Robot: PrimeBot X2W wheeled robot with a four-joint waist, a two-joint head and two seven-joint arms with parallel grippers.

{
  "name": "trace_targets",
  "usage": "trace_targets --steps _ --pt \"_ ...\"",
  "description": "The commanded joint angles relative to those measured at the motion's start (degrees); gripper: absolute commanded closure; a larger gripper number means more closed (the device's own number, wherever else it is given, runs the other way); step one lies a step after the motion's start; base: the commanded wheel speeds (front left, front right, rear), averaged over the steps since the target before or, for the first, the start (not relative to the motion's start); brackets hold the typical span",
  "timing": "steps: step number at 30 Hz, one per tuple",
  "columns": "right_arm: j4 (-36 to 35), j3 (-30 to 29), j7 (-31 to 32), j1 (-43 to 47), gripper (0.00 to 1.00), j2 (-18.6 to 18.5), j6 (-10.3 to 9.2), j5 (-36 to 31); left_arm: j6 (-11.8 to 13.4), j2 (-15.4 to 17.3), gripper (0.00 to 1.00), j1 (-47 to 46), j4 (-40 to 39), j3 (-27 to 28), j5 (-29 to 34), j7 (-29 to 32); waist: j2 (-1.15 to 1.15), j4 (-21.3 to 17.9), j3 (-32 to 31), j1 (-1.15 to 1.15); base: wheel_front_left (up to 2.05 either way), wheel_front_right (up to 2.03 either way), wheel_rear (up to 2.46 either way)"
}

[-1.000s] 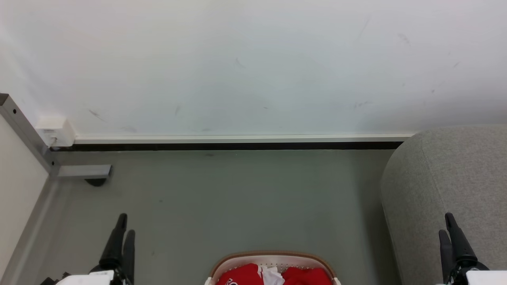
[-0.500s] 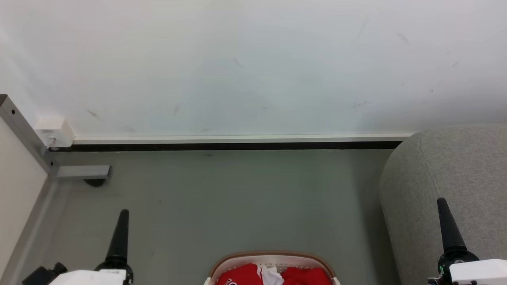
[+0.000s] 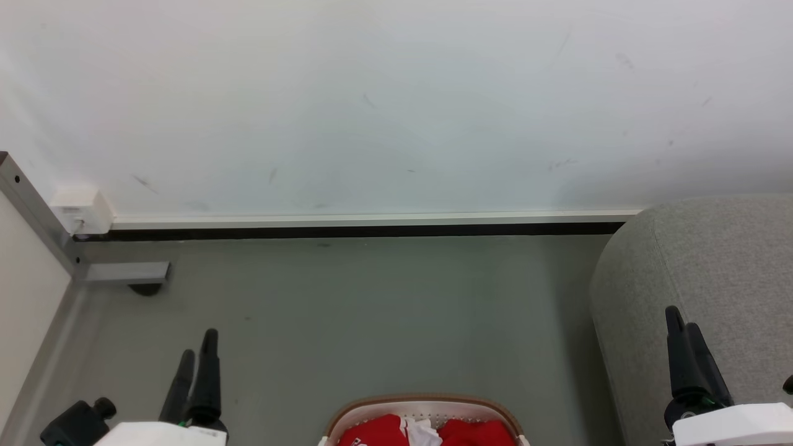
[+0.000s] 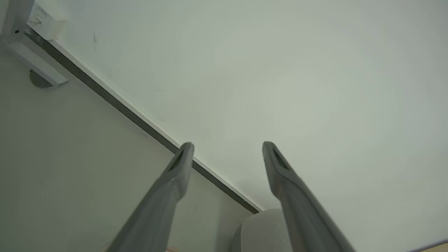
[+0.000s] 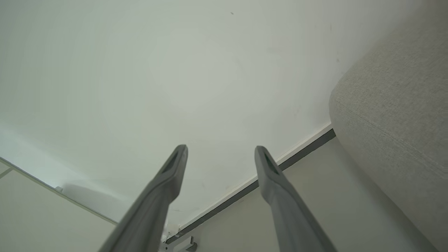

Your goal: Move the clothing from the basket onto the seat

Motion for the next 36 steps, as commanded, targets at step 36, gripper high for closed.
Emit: trace_targets --steps 36 --pt "2.61 2.73 -6.65 0.1 0.0 0.26 -0.07 -30.24 7.1 3.86 0.0 2.49 -2.77 -5.53 25.96 -6.64 0.0 -0.86 -0.64 0.0 0.0 0.0 0.0"
